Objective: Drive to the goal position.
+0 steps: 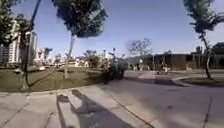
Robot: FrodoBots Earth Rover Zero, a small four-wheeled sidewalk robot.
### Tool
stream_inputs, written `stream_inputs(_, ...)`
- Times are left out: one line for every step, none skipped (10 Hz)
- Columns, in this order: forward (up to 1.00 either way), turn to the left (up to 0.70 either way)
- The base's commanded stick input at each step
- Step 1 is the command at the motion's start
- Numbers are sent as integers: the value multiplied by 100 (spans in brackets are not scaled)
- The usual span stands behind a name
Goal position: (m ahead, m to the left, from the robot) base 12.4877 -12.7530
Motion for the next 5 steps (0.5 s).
stream_inputs(33, -64)
stream_inputs(33, -61)
stream_inputs(33, -59)
stream_inputs(33, -59)
stream_inputs(33, -58)
